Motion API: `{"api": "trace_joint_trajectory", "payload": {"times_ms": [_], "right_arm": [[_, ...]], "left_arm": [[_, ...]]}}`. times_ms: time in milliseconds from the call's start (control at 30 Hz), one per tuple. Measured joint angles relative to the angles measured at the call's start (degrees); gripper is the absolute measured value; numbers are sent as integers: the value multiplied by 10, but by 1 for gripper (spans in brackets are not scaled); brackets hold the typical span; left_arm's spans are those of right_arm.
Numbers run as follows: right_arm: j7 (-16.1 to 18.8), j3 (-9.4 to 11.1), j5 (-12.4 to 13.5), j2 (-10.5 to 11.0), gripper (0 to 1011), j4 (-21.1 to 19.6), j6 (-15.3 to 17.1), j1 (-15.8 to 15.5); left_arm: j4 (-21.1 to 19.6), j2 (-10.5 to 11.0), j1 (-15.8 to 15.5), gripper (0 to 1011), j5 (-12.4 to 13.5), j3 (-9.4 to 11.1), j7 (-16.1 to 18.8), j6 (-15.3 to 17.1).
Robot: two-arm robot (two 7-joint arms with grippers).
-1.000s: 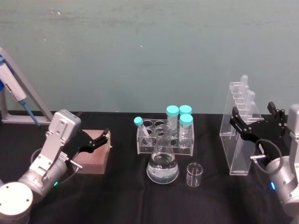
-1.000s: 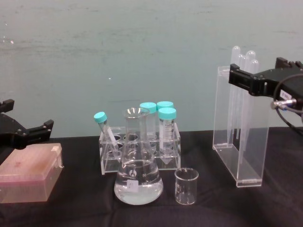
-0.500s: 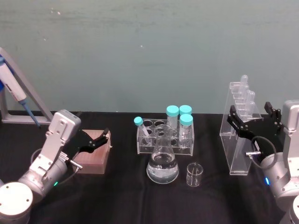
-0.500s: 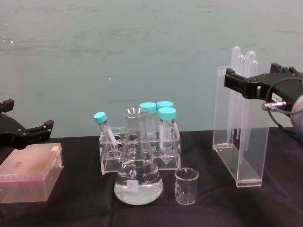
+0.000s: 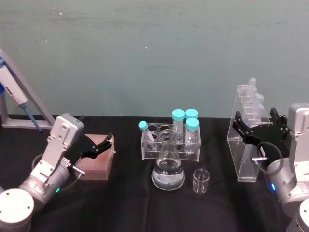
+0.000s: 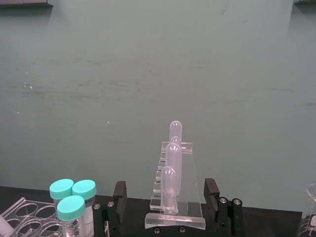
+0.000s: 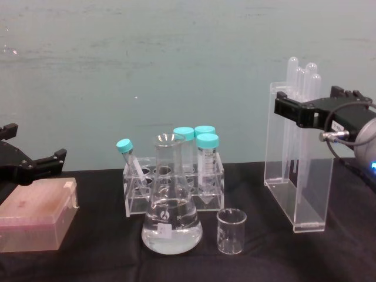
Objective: Place the experimental apparatus aside using one hand.
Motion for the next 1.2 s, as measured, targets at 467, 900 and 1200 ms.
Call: {"api": "trace_joint_trajectory", "payload": {"times_ms": [467,900,1200], "right_arm": [[14,16,-14,-19,1003,11,5,3],[21,30,-32,-36,1003,19,4,6],[30,39,-44,-47,1003,26,2,9]], "left_arm": [[0,0,0,1000,0,0,0,0],[0,0,0,1000,0,0,0,0],[0,0,0,1000,0,0,0,0]]}}
